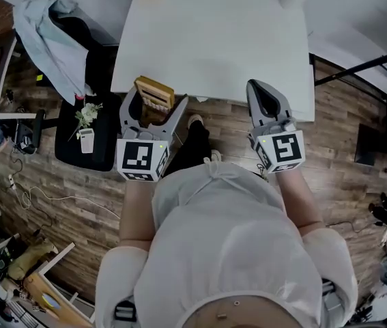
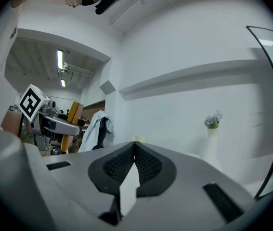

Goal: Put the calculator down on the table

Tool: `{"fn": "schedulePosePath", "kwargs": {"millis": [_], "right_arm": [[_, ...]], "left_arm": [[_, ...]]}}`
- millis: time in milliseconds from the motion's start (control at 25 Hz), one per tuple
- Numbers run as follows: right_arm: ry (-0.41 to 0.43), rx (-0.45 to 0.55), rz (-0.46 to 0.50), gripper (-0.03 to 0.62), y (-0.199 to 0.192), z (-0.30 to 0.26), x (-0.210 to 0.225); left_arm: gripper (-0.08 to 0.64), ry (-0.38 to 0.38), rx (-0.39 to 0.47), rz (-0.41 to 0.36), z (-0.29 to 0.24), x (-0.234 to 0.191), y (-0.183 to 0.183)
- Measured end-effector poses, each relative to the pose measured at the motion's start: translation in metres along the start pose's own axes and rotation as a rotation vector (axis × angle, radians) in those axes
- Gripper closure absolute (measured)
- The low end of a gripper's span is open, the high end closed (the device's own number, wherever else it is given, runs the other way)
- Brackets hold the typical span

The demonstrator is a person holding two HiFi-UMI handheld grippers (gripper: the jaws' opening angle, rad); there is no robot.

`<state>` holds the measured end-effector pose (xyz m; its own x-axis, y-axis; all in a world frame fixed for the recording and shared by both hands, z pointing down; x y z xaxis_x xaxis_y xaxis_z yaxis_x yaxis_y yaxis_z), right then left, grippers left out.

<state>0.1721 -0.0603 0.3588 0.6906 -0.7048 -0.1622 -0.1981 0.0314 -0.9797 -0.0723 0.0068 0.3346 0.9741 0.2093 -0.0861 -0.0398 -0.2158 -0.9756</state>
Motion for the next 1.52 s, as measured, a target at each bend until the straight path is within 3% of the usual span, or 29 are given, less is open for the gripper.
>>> {"fn": "schedulePosePath", "kwargs": {"millis": [440,880,1200,1520], "right_arm": [[-0.059,-0.074,-0.054,0.588,-0.031,-0.102,0.067],[-0.082,-0.189,-0.097,0.588,-0.068,-0.200,0.095],[-0.115,-0.279,-0.133,0.588,-0.101,-0.241,0.105],[-0.123,-0.343,-0.154,0.588,-0.124,-0.255,0.104]], "left_arm": [[0.152,-0.076,-0.133,0.012,-0.140,-0.053,-0.019],[0.152,-0.173,-0.378,-0.005,-0.258,-0.107,-0.075],[0.152,-0.261,-0.567,-0.035,-0.314,-0.122,-0.127],[0.152,-0.335,-0.695,-0.136,-0.342,-0.115,-0.152]]}}
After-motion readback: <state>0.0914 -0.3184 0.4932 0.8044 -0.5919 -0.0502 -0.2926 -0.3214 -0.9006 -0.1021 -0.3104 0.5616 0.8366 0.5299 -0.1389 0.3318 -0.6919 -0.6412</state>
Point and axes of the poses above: the fingertips, and each gripper's own axes: z backward along the fingers, x to its right, y out of its top, the point moved 7 cm from there along z, backward along the fingers, and after that the axes turned 8 degrees about z, right-handed, at the moved point
